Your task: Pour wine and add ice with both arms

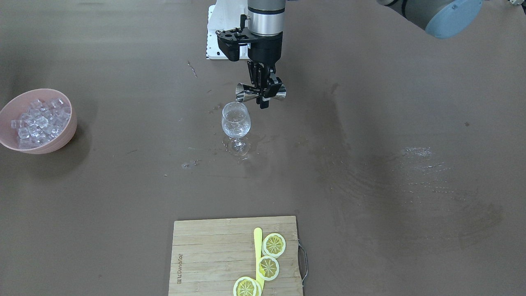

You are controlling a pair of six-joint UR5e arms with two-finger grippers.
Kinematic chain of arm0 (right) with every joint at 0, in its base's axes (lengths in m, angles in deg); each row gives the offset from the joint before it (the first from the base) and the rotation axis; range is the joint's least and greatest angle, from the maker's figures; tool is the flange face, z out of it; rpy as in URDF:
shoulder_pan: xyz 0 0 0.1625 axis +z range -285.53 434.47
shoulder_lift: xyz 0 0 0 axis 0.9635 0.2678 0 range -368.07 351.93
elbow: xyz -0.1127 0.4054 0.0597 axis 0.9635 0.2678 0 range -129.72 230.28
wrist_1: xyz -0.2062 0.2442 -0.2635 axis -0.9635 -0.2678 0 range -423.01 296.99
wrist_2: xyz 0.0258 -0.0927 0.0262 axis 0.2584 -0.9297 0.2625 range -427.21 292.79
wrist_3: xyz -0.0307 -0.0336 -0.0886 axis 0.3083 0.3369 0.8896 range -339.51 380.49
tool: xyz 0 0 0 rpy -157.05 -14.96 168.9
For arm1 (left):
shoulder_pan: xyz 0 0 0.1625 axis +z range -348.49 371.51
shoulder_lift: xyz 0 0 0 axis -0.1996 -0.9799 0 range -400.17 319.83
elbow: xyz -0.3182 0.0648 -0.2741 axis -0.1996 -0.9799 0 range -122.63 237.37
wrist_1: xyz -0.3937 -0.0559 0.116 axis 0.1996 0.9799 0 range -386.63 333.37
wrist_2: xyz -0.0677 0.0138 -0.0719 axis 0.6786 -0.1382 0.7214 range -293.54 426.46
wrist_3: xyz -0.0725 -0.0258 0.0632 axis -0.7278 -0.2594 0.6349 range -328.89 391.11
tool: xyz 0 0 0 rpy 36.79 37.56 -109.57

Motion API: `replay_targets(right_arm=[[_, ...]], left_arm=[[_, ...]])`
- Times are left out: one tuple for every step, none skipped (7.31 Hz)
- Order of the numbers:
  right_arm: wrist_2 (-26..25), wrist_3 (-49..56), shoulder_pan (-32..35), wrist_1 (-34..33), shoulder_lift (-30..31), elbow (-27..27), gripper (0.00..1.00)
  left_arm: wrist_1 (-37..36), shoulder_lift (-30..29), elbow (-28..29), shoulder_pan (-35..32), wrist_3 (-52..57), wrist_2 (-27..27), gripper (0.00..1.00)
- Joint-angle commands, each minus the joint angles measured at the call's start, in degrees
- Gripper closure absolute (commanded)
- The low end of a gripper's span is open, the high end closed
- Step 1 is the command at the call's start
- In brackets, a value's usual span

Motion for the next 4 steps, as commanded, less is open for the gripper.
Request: replay_targets(right_arm=[[0.00, 0.00, 0.00, 0.00, 0.00, 0.10, 0.00], [0.00, 0.00, 0.00, 0.00, 0.00, 0.10, 0.00], [0.00, 0.00, 0.00, 0.00, 0.00, 0.10, 0.00], [0.00, 0.00, 0.00, 0.00, 0.00, 0.10, 0.00]], left_arm=[[-2.98, -1.56, 0.41, 0.00, 0.72, -0.67, 1.00], [-4.21, -2.09, 0.41, 0.00, 0.98, -0.67, 1.00], [-5.79, -2.79, 0.59, 0.00, 1.07, -0.67, 1.00], [-7.11, -4.10, 1.28, 0.00, 1.07, -0.67, 1.00]])
